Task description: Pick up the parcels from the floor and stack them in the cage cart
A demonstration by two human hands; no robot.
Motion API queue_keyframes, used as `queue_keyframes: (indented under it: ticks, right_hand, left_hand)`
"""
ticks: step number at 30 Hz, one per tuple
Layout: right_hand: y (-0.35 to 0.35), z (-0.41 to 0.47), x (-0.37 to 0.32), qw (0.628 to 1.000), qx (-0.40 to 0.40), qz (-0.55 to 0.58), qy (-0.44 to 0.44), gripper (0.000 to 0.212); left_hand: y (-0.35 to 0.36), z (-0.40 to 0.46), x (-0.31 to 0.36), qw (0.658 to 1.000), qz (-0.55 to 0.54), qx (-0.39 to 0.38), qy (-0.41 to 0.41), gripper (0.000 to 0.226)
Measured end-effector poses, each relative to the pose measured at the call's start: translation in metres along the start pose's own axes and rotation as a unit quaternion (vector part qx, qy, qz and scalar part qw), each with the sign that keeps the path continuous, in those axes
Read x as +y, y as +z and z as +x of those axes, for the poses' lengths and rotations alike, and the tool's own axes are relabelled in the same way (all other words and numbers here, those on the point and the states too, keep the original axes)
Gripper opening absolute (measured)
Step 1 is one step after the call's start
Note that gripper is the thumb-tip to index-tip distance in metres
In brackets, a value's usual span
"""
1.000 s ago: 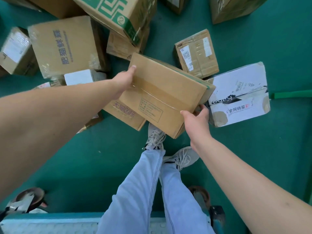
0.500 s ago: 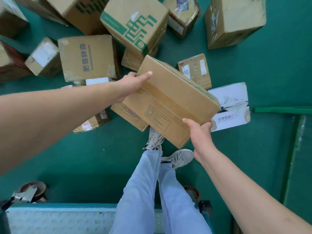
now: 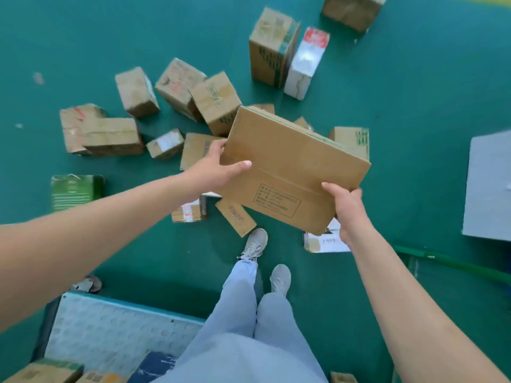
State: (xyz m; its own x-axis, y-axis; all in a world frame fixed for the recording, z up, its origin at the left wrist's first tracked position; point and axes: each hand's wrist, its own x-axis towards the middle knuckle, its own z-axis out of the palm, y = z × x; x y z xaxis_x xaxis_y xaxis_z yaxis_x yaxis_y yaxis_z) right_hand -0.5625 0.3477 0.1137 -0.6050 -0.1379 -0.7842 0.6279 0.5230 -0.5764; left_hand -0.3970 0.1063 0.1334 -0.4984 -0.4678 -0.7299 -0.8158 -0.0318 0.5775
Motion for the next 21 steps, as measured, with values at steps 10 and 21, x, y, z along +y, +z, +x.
queue_keyframes:
  ticks: [10,21]
  right_hand:
    - [-0.018,-0.129,-0.072,0.979,-0.117,-0.084,-0.144,0.075]
    - [0.046,-0.226,-0.088,0.916,-0.237,-0.211,-0.247,0.074]
  left_hand:
    - [-0.04,-0.218,0.014,0.987,-0.068,0.137,0.042,0.089]
    - [-0.055,-0.349,-0.054,0.922,-0.25,0.297,0.017,0.09]
